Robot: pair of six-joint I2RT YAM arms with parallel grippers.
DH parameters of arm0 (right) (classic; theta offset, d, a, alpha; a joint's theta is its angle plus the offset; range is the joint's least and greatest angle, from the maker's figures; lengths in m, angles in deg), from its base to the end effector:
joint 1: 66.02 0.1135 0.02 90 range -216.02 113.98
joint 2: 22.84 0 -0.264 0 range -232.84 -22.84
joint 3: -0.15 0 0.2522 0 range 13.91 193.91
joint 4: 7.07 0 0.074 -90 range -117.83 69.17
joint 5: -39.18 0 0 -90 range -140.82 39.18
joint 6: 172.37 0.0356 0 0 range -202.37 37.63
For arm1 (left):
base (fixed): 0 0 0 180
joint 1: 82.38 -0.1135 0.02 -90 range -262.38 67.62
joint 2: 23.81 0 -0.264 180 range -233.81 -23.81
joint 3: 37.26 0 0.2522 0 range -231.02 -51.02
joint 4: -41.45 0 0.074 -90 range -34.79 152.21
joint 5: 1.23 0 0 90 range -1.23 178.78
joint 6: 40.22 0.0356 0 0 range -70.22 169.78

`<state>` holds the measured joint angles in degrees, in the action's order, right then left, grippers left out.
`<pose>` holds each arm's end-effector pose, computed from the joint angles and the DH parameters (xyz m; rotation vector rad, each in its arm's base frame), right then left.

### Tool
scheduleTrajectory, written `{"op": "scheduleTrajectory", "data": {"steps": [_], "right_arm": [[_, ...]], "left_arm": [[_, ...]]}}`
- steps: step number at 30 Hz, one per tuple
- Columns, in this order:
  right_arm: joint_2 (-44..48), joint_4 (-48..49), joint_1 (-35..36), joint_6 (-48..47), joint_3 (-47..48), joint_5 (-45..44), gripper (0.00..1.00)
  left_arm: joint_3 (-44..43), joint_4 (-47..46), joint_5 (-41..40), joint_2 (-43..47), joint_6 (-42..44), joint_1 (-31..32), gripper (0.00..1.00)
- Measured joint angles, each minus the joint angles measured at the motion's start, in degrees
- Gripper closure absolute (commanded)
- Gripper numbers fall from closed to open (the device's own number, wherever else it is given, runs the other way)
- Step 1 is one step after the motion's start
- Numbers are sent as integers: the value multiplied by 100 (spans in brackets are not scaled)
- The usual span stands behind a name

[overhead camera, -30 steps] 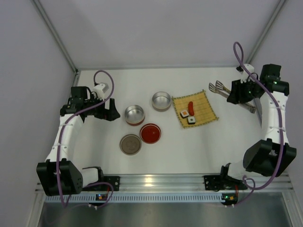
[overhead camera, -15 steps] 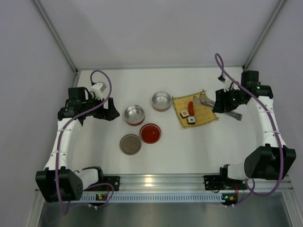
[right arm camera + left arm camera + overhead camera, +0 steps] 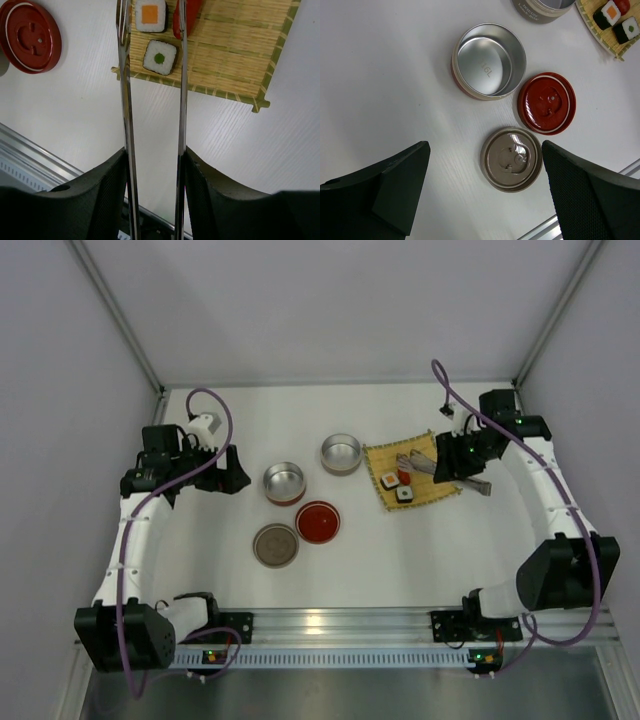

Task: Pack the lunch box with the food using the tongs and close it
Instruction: Pick up the fake food from the plate.

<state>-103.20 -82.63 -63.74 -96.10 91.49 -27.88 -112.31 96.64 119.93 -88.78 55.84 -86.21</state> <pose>0.2684 0.0246 0.3254 -0.4845 2.5825 0.4709 0.2311 -0.0030 0.3228 0.3049 2.2596 -0.5486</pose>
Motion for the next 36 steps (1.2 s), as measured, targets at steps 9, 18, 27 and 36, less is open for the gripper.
{"op": "scheduleTrajectory", "data": {"steps": [9,18,27,36], "right_arm": [[-380,114,339,452,-4,-422,56],[-505,424,485,874,-9,-960,55],[-820,595,509,1130,-9,-981,54],[-931,682,531,1207,-33,-960,53]], "left_arm": [[0,-26,-125,0,-20,0,2],[2,-33,-186,0,-17,0,2],[2,-57,-192,-2,-13,0,2],[59,-81,-232,-4,-2,0,2]]}}
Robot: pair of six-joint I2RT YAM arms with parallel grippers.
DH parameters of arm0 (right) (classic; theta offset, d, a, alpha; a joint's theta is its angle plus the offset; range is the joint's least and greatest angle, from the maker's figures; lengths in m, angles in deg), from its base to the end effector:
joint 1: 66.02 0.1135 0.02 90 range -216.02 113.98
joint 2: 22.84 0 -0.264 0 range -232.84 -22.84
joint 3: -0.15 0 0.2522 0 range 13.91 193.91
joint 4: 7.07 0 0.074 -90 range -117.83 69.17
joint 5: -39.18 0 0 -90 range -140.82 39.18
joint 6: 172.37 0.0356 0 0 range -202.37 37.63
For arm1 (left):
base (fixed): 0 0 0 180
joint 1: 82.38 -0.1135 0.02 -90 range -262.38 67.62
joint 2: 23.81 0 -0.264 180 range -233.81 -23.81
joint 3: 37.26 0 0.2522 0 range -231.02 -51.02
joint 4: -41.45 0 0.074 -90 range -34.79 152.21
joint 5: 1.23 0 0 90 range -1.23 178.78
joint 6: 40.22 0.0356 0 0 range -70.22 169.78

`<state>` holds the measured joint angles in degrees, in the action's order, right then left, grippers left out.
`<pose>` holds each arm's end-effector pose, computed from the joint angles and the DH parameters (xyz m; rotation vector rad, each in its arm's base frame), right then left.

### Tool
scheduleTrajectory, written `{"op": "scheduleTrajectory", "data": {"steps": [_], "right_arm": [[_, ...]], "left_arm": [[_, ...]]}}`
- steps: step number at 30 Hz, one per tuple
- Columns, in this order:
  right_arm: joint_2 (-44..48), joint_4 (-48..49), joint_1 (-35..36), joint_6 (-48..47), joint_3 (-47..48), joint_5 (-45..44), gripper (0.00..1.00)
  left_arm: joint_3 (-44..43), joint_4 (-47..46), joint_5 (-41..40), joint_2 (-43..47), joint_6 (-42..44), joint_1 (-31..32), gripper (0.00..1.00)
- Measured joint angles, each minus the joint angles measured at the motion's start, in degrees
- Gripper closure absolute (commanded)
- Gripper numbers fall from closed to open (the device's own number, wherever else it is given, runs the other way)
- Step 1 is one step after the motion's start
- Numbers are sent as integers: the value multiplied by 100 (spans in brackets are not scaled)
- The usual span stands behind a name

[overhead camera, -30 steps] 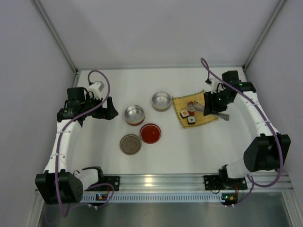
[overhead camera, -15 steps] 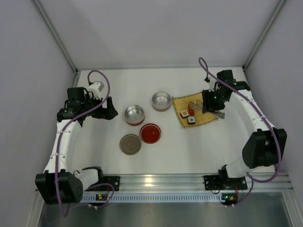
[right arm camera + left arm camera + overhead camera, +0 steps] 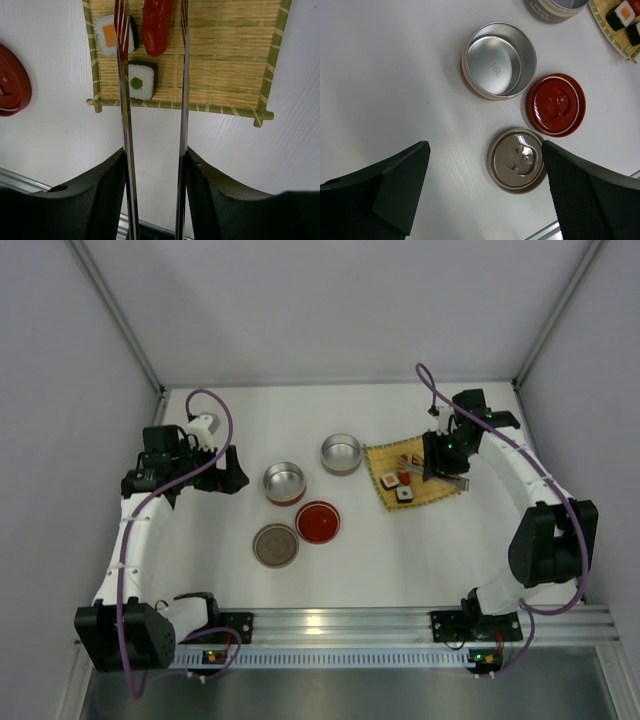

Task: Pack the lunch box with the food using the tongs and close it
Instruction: Pick up the fake food from the plate.

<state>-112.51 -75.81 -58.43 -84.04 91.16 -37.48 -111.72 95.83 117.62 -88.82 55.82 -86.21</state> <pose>0.3085 0.0494 0.2831 -0.2849 2.7255 0.3482 0.2323 -0.0017 0.3199 0.2865 2.2689 -0.5016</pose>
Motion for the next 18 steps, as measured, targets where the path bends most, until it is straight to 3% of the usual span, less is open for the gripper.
{"op": "scheduleTrajectory", "data": {"steps": [18], "right_arm": [[-286,254,188,46,-76,-212,59]], "left_arm": [[42,-13,2,-24,15,0,2]]}}
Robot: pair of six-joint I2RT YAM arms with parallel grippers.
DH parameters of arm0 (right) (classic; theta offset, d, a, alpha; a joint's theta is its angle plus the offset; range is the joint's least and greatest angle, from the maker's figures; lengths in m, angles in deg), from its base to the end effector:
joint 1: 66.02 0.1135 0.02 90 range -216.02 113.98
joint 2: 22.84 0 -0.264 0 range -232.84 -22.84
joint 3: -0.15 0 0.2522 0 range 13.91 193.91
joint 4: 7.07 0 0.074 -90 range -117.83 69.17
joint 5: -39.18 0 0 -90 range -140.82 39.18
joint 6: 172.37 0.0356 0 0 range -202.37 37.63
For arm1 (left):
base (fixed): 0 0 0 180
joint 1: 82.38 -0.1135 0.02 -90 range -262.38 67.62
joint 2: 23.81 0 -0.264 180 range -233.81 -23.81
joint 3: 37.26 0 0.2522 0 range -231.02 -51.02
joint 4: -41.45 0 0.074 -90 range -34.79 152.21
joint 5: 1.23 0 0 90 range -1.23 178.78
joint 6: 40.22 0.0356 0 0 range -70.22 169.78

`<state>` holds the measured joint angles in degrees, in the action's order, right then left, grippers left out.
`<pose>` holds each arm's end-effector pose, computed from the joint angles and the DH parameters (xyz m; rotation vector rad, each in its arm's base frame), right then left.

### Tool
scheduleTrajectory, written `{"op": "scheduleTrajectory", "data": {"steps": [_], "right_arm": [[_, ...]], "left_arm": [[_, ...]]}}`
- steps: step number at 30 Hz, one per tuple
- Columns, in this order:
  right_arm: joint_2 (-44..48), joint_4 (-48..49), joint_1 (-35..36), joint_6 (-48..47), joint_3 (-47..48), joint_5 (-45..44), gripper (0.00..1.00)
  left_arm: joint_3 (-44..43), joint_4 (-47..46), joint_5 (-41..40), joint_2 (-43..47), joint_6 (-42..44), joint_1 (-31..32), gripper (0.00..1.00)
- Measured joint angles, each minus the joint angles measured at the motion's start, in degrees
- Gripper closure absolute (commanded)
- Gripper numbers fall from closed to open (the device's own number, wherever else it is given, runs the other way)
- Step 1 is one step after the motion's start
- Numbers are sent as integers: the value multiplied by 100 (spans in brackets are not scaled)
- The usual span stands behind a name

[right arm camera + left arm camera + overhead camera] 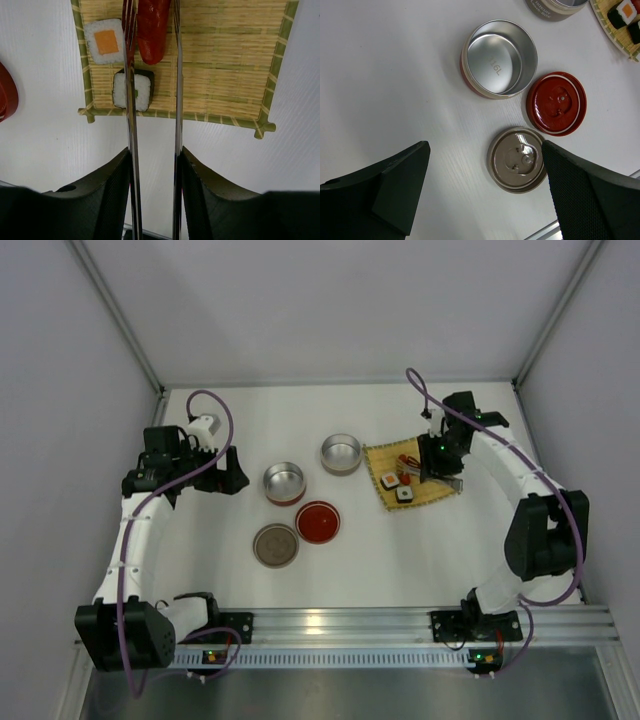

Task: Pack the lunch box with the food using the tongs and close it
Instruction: Pick up the fake food from the plate.

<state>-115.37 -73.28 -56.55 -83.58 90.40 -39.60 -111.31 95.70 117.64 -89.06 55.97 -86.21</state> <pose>0.3180 0.0601 0.2659 -0.3087 2.7486 0.3088 0.2331 -0.0016 0.3169 0.2876 2.2767 -0.5036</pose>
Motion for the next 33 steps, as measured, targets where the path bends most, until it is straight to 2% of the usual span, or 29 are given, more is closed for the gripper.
{"op": "scheduleTrajectory", "data": {"steps": [8,14,15,17,18,24,33], "right_arm": [[-50,20,24,0,-2,-151,63],[-76,7,26,-4,0,-151,83],[-76,2,26,-9,2,-146,89],[-76,-24,26,-17,11,-118,94],[-74,-35,26,-24,20,-96,100],[-11,-105,28,-114,297,-22,100],[131,-81,59,-273,1294,393,100]], "left_arm": [[2,0,0,0,0,0,2],[2,0,0,-7,0,0,2],[2,0,0,-15,0,0,2],[2,0,0,-28,0,0,2],[2,0,-2,-31,0,0,2],[2,0,0,-52,0,0,2],[2,-2,0,-92,35,0,2]]}}
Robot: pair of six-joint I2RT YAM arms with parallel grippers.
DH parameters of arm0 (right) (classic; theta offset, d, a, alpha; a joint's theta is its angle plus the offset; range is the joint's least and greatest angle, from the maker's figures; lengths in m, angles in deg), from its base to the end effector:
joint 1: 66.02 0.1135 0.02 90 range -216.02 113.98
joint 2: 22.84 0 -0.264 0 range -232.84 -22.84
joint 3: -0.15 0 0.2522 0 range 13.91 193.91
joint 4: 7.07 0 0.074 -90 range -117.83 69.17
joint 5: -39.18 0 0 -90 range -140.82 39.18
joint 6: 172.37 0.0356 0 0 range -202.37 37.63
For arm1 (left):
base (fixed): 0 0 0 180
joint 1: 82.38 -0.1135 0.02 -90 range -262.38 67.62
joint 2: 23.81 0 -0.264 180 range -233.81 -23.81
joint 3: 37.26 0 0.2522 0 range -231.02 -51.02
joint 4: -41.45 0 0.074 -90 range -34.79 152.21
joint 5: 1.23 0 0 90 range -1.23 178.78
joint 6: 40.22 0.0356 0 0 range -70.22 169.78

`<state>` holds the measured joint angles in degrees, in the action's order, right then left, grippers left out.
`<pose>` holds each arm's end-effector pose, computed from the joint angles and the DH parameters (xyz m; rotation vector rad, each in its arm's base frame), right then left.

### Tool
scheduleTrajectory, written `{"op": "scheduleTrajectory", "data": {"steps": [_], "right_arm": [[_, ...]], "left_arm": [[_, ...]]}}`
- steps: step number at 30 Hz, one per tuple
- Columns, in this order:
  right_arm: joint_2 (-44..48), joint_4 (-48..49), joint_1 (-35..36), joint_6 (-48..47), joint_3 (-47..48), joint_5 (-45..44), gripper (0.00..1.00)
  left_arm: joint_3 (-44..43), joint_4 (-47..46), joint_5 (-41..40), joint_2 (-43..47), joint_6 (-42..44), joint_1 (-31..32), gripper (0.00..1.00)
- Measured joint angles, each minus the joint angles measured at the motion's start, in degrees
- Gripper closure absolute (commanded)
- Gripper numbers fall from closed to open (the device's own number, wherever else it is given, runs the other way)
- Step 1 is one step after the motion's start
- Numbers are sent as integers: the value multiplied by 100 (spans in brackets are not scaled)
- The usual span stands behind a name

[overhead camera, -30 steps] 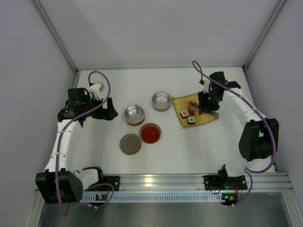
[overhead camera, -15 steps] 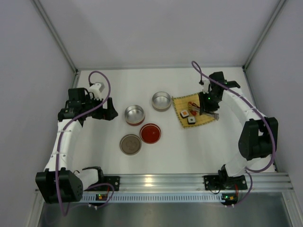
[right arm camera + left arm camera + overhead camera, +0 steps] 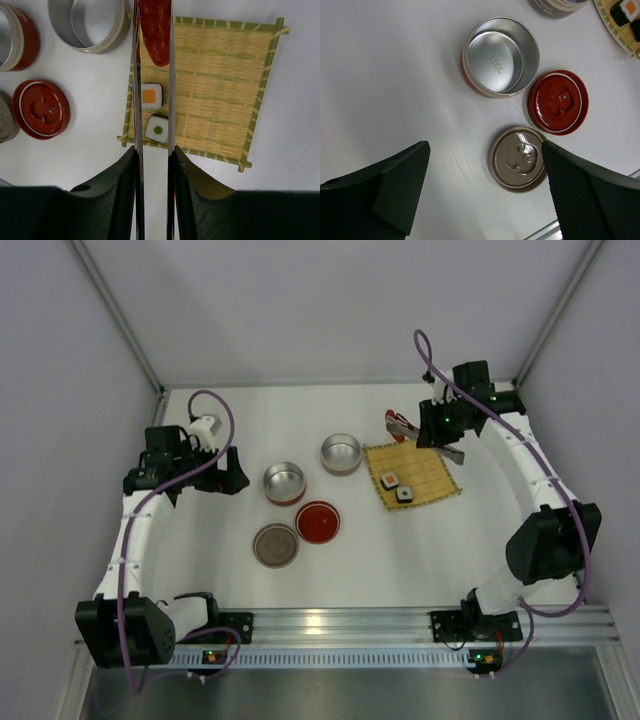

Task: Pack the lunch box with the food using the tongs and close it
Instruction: Pick up the fake food from the plate, then place the fake food in the packing box.

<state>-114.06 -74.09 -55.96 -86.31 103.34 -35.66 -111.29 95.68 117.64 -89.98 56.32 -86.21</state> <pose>0.3276 0.0676 0.3409 -0.4122 2.4901 0.3775 0.2364 -0.0014 0.3134 0.2909 2.2903 -0.5057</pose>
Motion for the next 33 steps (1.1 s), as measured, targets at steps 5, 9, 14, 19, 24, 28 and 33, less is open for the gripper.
{"op": "scheduleTrajectory", "data": {"steps": [5,9,14,19,24,28,33], "right_arm": [[-11,116,295,44,243,297,100],[-173,227,730,59,315,415,100],[-566,540,1191,55,326,461,100],[-946,774,1436,26,326,365,100],[-1165,935,1469,-44,319,190,100],[-1248,1045,1469,-98,315,87,100],[-1316,1095,1469,-149,284,2,100]], "left_arm": [[0,-33,-61,-114,-15,0,2],[0,-52,-247,-350,-66,0,2],[55,-254,-315,-356,-184,0,2],[87,-378,-387,-350,-221,0,2],[90,-409,-420,-350,-223,0,2],[90,-409,-426,-350,-221,0,2],[90,-407,-426,-350,-221,0,2]]}}
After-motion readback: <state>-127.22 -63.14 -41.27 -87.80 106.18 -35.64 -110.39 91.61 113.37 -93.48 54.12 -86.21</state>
